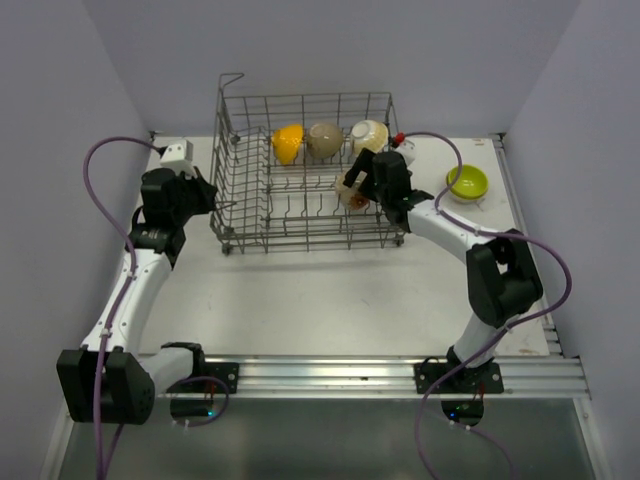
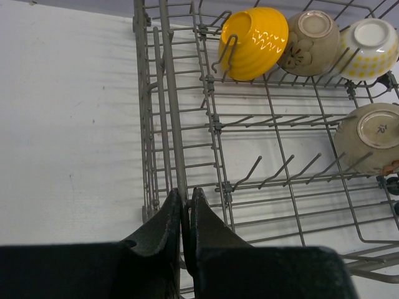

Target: Unload the bowls from the dish rack

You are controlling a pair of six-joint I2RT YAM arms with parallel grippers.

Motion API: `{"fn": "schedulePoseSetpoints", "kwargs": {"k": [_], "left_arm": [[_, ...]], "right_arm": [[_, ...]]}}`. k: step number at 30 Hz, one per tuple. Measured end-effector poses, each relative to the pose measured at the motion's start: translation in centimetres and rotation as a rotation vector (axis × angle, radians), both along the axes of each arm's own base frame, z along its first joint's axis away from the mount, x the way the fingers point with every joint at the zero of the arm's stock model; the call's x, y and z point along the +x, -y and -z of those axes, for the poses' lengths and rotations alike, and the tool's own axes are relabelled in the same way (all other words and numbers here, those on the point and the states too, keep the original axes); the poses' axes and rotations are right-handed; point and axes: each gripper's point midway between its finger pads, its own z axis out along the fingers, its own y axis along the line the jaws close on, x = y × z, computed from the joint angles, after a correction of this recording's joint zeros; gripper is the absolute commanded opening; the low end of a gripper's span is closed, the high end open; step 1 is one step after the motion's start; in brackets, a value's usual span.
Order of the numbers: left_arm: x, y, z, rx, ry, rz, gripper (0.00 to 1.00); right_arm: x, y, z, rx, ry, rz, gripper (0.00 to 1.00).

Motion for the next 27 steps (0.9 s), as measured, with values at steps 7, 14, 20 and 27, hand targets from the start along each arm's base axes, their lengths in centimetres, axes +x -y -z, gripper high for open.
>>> {"fn": "schedulePoseSetpoints", "kwargs": {"k": [7,14,20,27], "left_arm": [[0.0,0.1,0.0,0.001,0.0,0.002,0.0],[0.0,0.1,0.0,0.002,0.0,0.002,0.0],[0.0,0.2,0.0,0.005,0.0,0.002,0.0],[0.0,0.2,0.0,0.014,0.001,-0.002,0.0]], "right_arm": [[0.6,-0.6,-1.0,0.011,0.047,-0.031,0.99],[0.9,-1.6,-0.4,0.06,0.034,-0.095,0.96],[0.9,-2.1,-0.1,0.172,0.035,-0.123,0.86],[1.1,-1.9,-0.3,0.294,0.053,-0.15,0.71]]}}
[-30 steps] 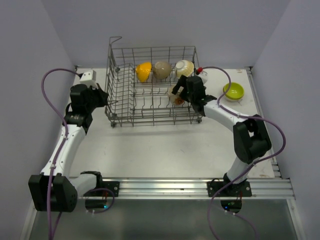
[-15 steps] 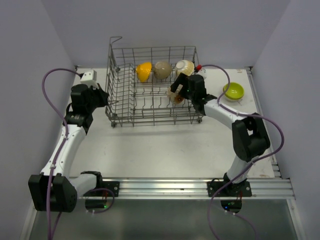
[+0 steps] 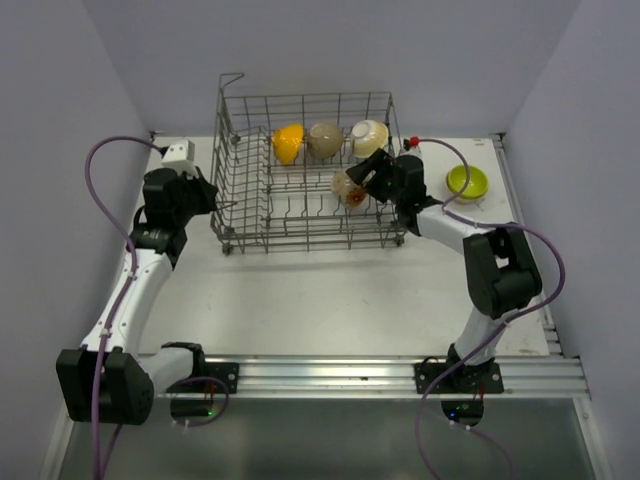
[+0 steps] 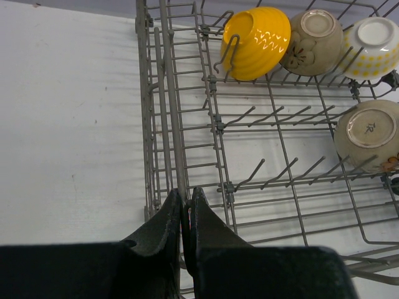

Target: Unload the bowls from the dish rack

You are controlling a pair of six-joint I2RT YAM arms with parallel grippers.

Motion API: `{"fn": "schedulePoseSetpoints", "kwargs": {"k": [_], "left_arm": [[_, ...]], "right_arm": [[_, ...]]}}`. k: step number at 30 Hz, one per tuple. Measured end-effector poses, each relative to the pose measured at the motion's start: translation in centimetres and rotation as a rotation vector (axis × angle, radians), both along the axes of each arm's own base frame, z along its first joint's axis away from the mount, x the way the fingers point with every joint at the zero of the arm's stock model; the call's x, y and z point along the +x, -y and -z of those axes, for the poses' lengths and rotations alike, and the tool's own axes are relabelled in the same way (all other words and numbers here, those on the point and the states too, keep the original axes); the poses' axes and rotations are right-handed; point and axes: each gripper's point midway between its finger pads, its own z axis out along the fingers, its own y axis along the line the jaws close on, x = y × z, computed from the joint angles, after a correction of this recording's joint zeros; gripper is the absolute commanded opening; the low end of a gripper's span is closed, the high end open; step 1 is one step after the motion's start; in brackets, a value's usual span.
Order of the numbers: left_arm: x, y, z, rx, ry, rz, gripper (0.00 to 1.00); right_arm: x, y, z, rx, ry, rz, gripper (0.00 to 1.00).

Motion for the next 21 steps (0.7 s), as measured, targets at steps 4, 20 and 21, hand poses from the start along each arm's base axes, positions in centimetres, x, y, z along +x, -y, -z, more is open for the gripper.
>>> {"fn": "schedulePoseSetpoints", "kwargs": {"k": [4,20,21], "left_arm": [[0.0,0.0,0.0,0.002,0.0,-0.003,0.0],[0.0,0.5,0.0,-0.004,0.002,0.011,0.0],[0.1,0.6,0.0,-0.006,0.002,0.011,0.0]], "right_arm": [[0.5,0.1,0.1,0.117,-0.001,-0.021,0.5],[0.9,-3.8,-2.3,0.531,-0.002,-0.202,0.0],[1.2,-3.9,-2.5,0.561,0.002,-0.201,0.0]]}}
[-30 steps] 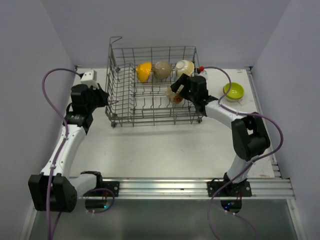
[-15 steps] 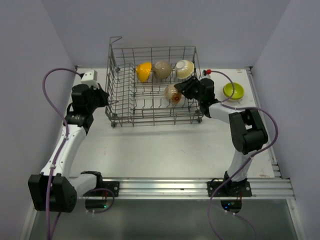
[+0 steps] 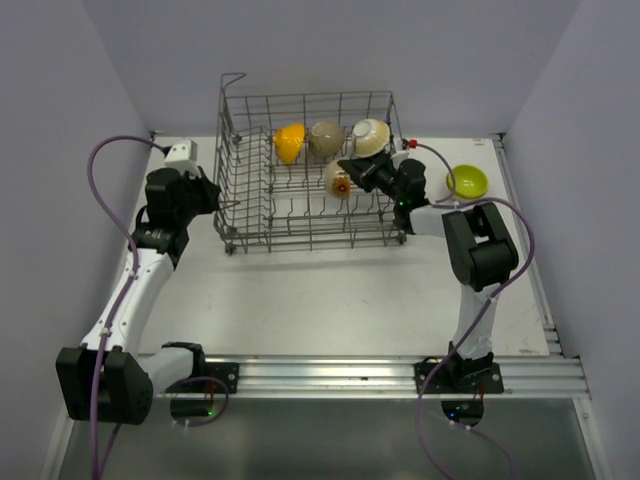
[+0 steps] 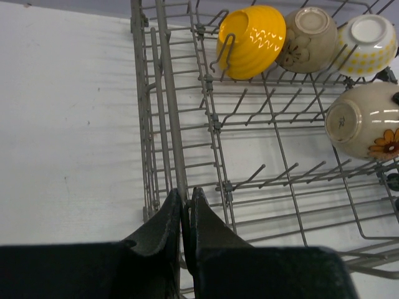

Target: Unload the bowls from the dish rack

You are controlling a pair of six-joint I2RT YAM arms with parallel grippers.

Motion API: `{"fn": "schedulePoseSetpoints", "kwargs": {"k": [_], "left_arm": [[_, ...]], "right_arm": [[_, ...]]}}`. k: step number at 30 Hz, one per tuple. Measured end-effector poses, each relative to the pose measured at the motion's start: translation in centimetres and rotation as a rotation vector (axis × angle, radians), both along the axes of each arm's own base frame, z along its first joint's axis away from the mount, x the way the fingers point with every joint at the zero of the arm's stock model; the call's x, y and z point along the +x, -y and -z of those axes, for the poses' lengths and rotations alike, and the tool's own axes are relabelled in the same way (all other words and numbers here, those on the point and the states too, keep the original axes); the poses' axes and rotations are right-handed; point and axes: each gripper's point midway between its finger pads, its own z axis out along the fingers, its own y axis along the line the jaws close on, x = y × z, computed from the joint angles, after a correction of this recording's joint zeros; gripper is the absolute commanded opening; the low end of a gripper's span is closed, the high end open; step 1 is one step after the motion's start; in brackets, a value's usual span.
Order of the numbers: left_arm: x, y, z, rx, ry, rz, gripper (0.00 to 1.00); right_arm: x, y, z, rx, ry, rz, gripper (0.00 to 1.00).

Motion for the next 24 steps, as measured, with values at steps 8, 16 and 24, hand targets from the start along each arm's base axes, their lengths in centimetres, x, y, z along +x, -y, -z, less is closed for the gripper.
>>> {"fn": "schedulePoseSetpoints", "kwargs": {"k": [8,16,24], "left_arm": [[0.1,0.0,0.0,-0.001,0.001,-0.002,0.0],[0.1,0.0,0.0,-0.001,0.001,-0.001,0.0],[0.1,0.1,0.0,0.0,0.002,-0.001,0.0]], "right_arm": [[0.0,-2.0,-7.6,0.169,0.141,-0.12,0.0],[-1.8,-3.3,-9.7,0.222,0.167,-0.222,0.0],[-2.2,-2.0,-14.1,0.128,0.213,-0.249,0.0]]}}
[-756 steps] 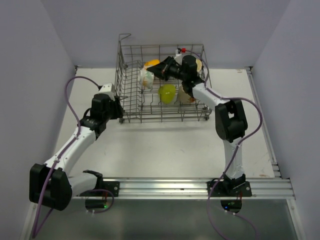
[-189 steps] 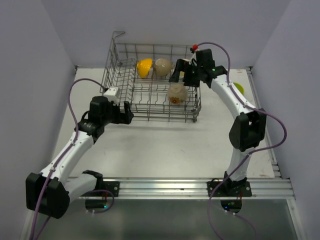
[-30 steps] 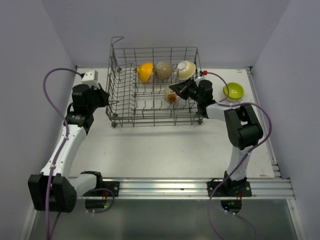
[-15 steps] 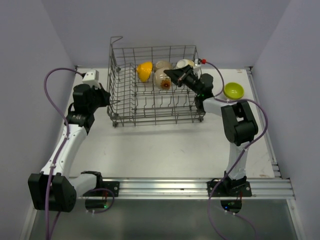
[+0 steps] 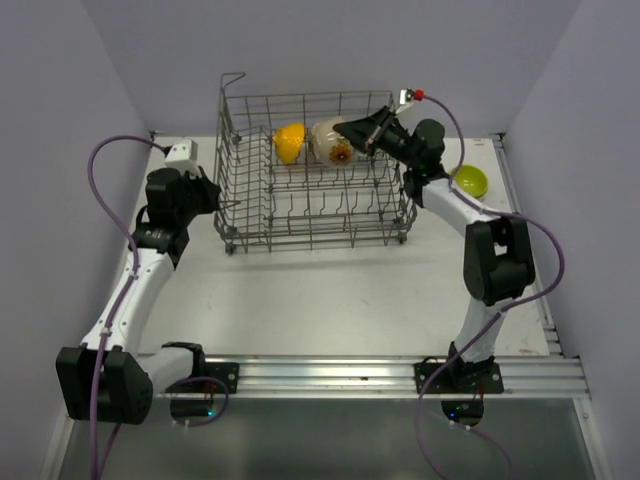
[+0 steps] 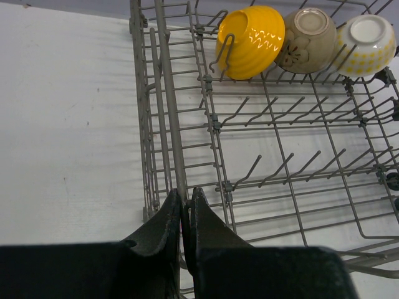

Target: Unload the bowls from the dish rack

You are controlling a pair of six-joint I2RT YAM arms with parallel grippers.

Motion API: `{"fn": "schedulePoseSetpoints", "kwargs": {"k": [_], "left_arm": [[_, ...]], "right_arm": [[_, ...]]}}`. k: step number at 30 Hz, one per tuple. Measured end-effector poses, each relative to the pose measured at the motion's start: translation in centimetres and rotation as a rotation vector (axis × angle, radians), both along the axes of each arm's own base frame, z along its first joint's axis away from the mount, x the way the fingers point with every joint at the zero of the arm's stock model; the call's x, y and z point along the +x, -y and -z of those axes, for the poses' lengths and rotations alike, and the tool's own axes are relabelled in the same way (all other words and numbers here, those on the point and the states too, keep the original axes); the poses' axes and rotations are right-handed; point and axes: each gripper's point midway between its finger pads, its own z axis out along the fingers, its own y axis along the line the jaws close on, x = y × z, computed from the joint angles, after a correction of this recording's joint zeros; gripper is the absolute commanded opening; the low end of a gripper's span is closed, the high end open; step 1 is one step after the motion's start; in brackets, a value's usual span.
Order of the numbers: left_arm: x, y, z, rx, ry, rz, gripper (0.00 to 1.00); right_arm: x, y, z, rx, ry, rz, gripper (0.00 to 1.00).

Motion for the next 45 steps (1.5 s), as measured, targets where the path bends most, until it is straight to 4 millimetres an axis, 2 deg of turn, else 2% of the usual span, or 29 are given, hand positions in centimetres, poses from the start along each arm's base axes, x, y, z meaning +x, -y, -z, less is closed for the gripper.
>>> {"fn": "schedulePoseSetpoints", "kwargs": {"k": [3,6,9,11,12,14,21,24,28,34,40,45], "left_arm": [[0.0,0.0,0.0,0.0,0.0,0.0,0.0],[0.0,0.0,0.0,0.0,0.001,0.0,0.0],[0.0,0.0,0.0,0.0,0.001,0.0,0.0],[0.0,0.0,0.0,0.0,0.001,0.0,0.0],[0.0,0.0,0.0,0.0,0.001,0.0,0.0],[0.0,0.0,0.0,0.0,0.001,0.0,0.0],[0.0,0.0,0.0,0.0,0.0,0.001,0.0],[0.0,0.0,0.0,0.0,0.0,0.001,0.0],[0.0,0.0,0.0,0.0,0.001,0.001,0.0],[0.0,0.0,0.0,-0.001,0.003,0.002,0.0],[-0.1,0.1,0.0,-0.002,0.003,0.005,0.0],[-0.1,0.2,0.0,-0.003,0.003,0.009,0.0]], "right_arm": [[-0.1,2.0,-3.4,-0.104,0.081,0.055,0.0],[-0.2,4.7,-5.6,-0.245,0.139,0.144,0.0],[-0.9,8.1,-6.9,-0.385,0.178,0.251,0.0],[-1.2,10.4,-6.5,-0.474,0.176,0.314,0.0],[-1.2,11.9,-5.6,-0.536,0.152,0.353,0.0],[-0.8,13.6,-3.8,-0.625,0.117,0.407,0.0],[-0.7,20.6,5.0,-0.985,-0.087,0.572,0.0],[-1.0,23.4,7.4,-1.107,-0.15,0.633,0.0],[-1.1,26.0,8.6,-1.202,-0.183,0.705,0.0],[-0.1,28.6,9.4,-1.287,-0.209,0.792,0.0],[2.7,30.1,12.9,-1.388,-0.26,0.788,0.0],[4.3,31.0,15.4,-1.468,-0.277,0.777,0.0]]}}
